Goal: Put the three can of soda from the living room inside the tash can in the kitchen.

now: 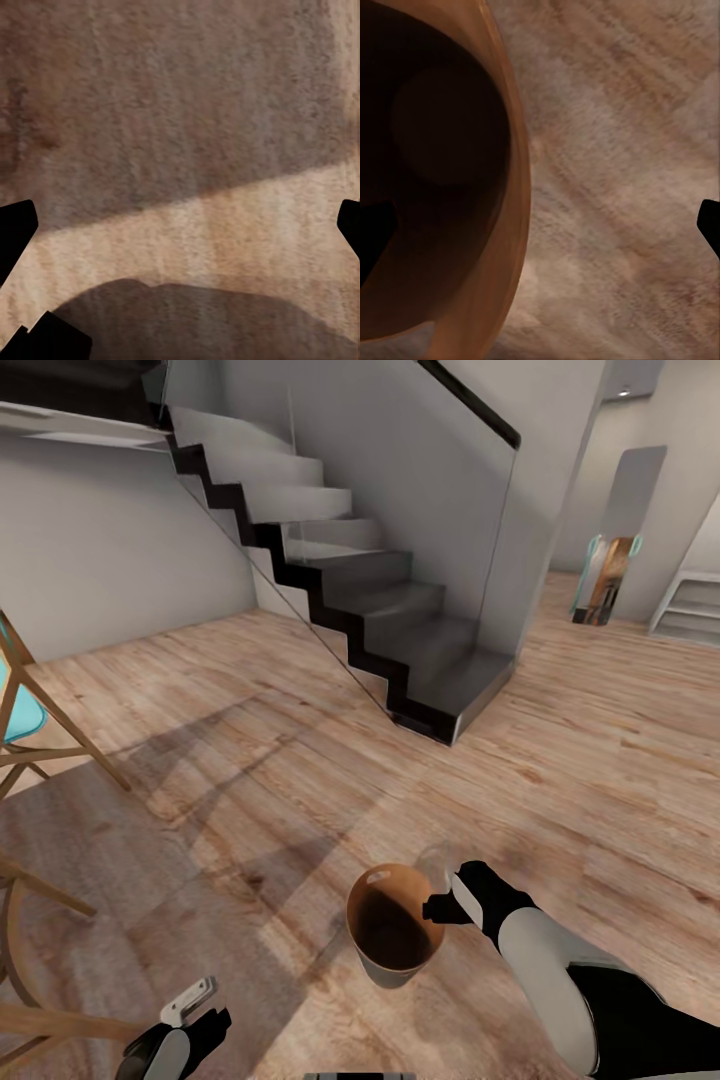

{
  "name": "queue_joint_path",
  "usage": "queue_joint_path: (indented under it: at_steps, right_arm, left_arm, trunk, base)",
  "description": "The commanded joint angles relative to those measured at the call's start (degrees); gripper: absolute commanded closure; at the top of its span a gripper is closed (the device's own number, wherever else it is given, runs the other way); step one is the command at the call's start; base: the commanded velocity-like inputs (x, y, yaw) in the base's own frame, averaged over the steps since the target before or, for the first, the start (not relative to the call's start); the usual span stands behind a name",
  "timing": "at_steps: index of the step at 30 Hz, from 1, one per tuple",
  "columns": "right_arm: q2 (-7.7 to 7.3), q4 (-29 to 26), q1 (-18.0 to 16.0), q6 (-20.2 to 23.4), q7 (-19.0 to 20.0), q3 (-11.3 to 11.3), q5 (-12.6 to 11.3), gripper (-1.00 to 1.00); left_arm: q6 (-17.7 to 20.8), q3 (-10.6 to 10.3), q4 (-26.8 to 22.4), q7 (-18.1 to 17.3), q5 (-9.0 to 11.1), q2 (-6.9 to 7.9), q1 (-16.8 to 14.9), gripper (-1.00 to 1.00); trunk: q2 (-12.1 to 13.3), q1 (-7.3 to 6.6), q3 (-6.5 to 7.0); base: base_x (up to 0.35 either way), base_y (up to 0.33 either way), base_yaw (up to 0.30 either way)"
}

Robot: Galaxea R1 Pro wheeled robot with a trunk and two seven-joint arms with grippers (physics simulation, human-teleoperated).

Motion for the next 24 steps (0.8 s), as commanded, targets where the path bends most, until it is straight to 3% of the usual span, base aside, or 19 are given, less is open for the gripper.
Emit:
queue_joint_path:
  at_steps: [1,23,24]
  right_arm:
    - [0.0,0.0,0.0,0.01,0.0,0.0,-0.01,-1.0]
    - [0.0,0.0,0.0,0.07,0.0,0.0,-0.08,-1.0]
    - [0.0,0.0,0.0,0.08,0.0,-0.02,-0.08,1.0]
  left_arm:
    - [0.0,0.02,0.01,0.0,0.0,0.0,0.01,-1.0]
    - [-0.04,0.04,0.09,0.06,0.02,0.06,-0.02,-1.0]
    - [-0.16,-0.05,0.09,0.06,0.04,0.04,-0.01,-1.0]
  trunk:
    - [-0.02,0.02,-0.23]
    - [-0.31,0.59,-5.1]
    - [-0.33,0.62,-5.32]
  base:
    - [0.0,0.0,0.0]
    - [0.0,0.0,0.0]
    - [0.0,0.0,0.0]
